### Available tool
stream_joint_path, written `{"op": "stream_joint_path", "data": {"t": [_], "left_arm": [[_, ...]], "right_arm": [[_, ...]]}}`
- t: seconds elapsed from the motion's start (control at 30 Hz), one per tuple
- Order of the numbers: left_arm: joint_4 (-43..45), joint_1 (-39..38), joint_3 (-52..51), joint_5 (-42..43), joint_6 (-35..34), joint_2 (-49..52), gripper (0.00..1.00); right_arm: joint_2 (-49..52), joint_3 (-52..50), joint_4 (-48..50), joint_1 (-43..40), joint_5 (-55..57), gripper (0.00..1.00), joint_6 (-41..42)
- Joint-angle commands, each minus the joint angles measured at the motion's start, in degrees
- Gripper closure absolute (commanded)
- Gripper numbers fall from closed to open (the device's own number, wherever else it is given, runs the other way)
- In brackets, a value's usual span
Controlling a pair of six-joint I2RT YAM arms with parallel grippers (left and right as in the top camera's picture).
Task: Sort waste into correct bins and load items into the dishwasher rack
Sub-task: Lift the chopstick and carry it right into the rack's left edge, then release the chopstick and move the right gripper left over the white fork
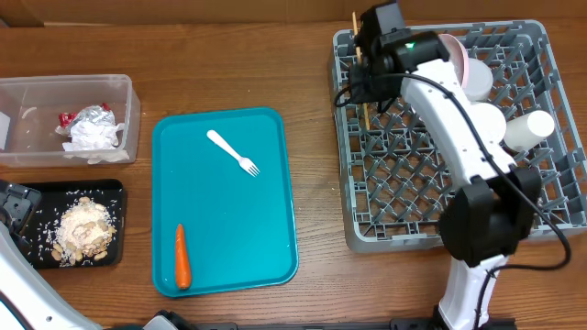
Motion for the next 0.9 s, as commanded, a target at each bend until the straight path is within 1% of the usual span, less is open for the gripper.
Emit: {"op": "stream_joint_path", "data": {"t": [0.0,0.13,0.17,0.2,0.23,0.27,0.3,0.33,0.37,0.4,0.5,0.67,0.77,0.87], "left_arm": [[0.0,0.1,1.2,0.2,-0.6,0.2,0.0],[0.0,0.1,1.2,0.2,-0.6,0.2,0.0],[0.0,0.1,1.2,0.2,-0.6,0.2,0.0],[0.0,0.1,1.2,0.2,-0.6,0.2,0.0],[0.0,0.1,1.2,0.2,-0.6,0.2,0.0],[0.0,0.1,1.2,0.2,-0.6,0.2,0.0],[0.0,0.1,1.2,0.2,-0.6,0.2,0.0],[0.0,0.1,1.2,0.2,-0.6,0.2,0.0],[0.0,0.1,1.2,0.2,-0.6,0.2,0.0],[0.0,0.1,1.2,0.2,-0.6,0.2,0.0],[0.0,0.1,1.2,0.2,-0.6,0.2,0.0],[0.0,0.1,1.2,0.2,-0.6,0.2,0.0],[0.0,0.1,1.2,0.2,-0.6,0.2,0.0],[0.0,0.1,1.2,0.2,-0.6,0.2,0.0]], "right_arm": [[2.1,-0.3,0.5,0.1,-1.3,0.96,-0.4],[2.5,-0.3,0.1,0.1,-1.3,0.95,0.0],[2.5,-0.3,0.0,0.1,-1.3,0.93,0.1],[2.5,-0.3,0.0,0.1,-1.3,0.89,0.1],[2.5,-0.3,-0.1,0.1,-1.3,0.81,0.5],[2.5,-0.3,-0.2,0.1,-1.3,0.69,0.8],[2.5,-0.3,-0.2,0.1,-1.3,0.61,0.9],[2.5,-0.3,-0.3,0.1,-1.3,0.47,0.9],[2.5,-0.3,-0.4,0.1,-1.3,0.36,1.1],[2.5,-0.3,-0.4,0.1,-1.5,0.29,1.1],[2.5,-0.3,-1.1,0.1,-1.7,0.23,1.4],[2.1,2.7,-5.4,0.7,-2.5,0.22,4.3],[1.0,6.4,-7.8,2.5,-4.2,0.22,4.4],[-0.3,9.8,-7.6,6.2,-4.4,0.18,5.9]]}}
